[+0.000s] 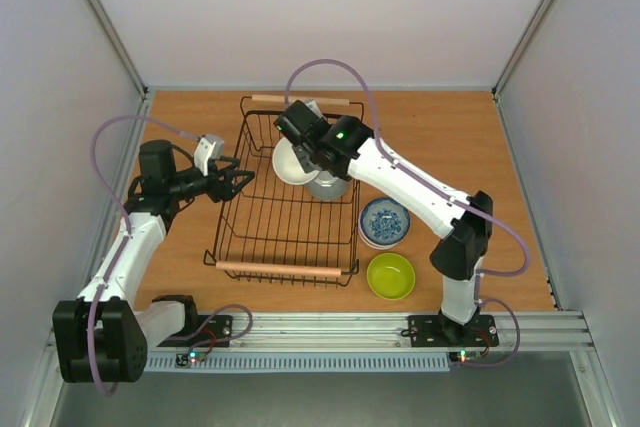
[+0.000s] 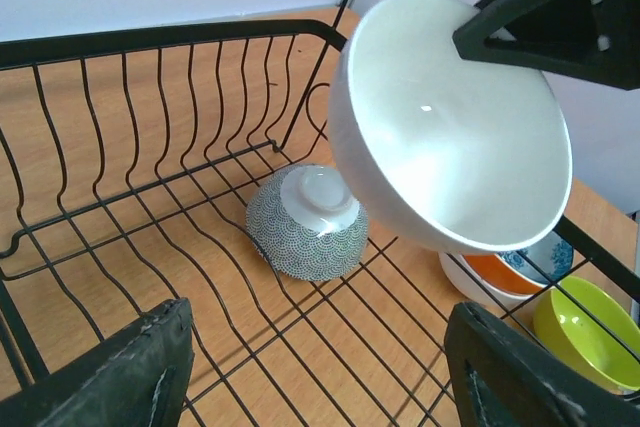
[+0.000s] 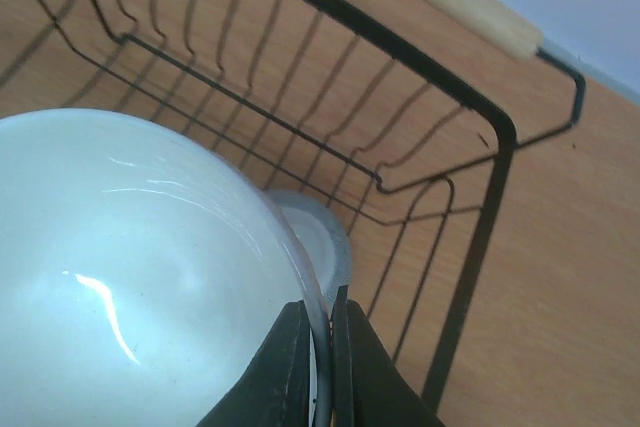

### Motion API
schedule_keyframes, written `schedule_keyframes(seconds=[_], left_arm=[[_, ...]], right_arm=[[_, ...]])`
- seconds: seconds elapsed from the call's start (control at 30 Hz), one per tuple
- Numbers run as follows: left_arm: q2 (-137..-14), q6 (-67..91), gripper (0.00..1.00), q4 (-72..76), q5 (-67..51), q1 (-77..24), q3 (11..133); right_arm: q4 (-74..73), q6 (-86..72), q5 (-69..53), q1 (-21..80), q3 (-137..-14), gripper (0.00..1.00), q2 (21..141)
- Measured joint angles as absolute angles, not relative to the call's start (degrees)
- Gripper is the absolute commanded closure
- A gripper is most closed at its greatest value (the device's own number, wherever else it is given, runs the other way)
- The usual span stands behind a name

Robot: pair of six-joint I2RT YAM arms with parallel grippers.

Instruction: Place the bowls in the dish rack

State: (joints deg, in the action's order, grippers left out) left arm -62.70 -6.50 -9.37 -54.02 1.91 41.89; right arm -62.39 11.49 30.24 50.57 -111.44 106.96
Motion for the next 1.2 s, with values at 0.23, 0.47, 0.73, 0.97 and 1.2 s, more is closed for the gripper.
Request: schedule_keyframes(seconds=[0.23,0.47,0.73,0.97,1.2], left_arm=[[-64.5,-7.3,0.32,-10.6,-55.1,1.9,42.3],[-64.7,-8.2,0.33,-13.3,-55.1,2.5,42.3],[-64.4,-8.4,0.33,-13.0,-57.6,2.3,42.3],[-64.4,-8.6,0.32,-13.0,-57.6,2.2,42.3],[-66.8,-7.4,0.6,-12.7,-52.8,2.2,43.3]], right_arm=[[-65.5,13.7,33.8,56.9,-126.2,0.99,114.8],[-68.1,15.4,39.1,58.7,-133.8,0.99,120.6],[-69.6,17.3,41.1,59.8,-133.9,0.99,122.4],[-69.9,17.5,40.4,60.2,-133.9,0.99,122.5],[-69.8,17.5,38.7,62.5,-133.9,0.99,122.5]])
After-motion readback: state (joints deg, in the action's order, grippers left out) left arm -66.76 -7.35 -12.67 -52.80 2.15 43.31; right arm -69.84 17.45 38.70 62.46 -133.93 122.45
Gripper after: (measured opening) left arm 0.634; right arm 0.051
